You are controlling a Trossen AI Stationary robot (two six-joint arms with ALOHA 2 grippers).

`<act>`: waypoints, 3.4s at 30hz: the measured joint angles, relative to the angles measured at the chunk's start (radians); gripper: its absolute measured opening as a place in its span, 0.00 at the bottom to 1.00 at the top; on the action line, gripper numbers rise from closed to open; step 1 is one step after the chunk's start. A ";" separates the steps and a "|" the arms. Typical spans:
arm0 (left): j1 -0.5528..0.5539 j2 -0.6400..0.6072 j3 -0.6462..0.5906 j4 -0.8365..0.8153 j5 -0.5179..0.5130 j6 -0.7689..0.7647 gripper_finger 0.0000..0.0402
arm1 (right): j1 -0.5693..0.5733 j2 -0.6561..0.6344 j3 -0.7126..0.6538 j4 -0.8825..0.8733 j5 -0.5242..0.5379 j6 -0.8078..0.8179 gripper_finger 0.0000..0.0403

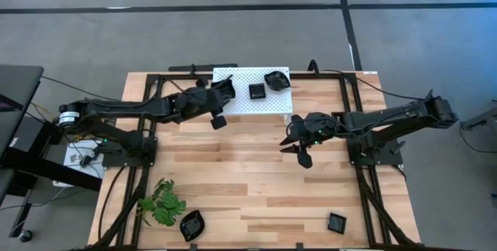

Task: Pick & Place Mini shaped plates
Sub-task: Stack the leaf shaped plate on top of the other leaf shaped plates on the shelf

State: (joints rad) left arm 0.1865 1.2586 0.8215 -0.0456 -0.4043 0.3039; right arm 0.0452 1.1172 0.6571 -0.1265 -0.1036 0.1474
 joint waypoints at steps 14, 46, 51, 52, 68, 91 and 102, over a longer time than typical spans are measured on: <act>-0.481 -0.017 0.000 0.136 0.100 -0.264 0.30 | 0.000 0.002 0.000 0.041 0.024 0.001 0.28; -0.823 0.314 0.016 -0.319 0.615 -1.248 0.28 | 0.000 0.003 0.000 0.187 0.052 0.028 0.28; -0.869 0.359 0.016 -0.321 0.612 -1.277 0.28 | 0.008 0.004 0.000 0.187 0.051 0.086 0.28; -0.874 0.363 0.016 -0.322 0.607 -1.281 0.28 | 0.012 0.004 0.000 0.187 0.052 0.086 0.28; -0.856 0.347 0.016 -0.320 0.551 -1.266 0.28 | 0.039 0.004 0.000 0.187 0.051 0.079 0.28; -0.836 0.368 0.016 -0.381 0.535 -1.183 0.28 | 0.040 0.004 0.000 0.187 0.051 0.079 0.28; -0.836 0.387 0.016 -0.368 0.593 -1.174 0.10 | 0.040 0.004 0.000 0.188 0.051 0.079 0.28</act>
State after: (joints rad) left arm -0.6491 1.6455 0.8379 -0.4133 0.1883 -0.8703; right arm 0.0849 1.1210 0.6571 0.0616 -0.0521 0.2268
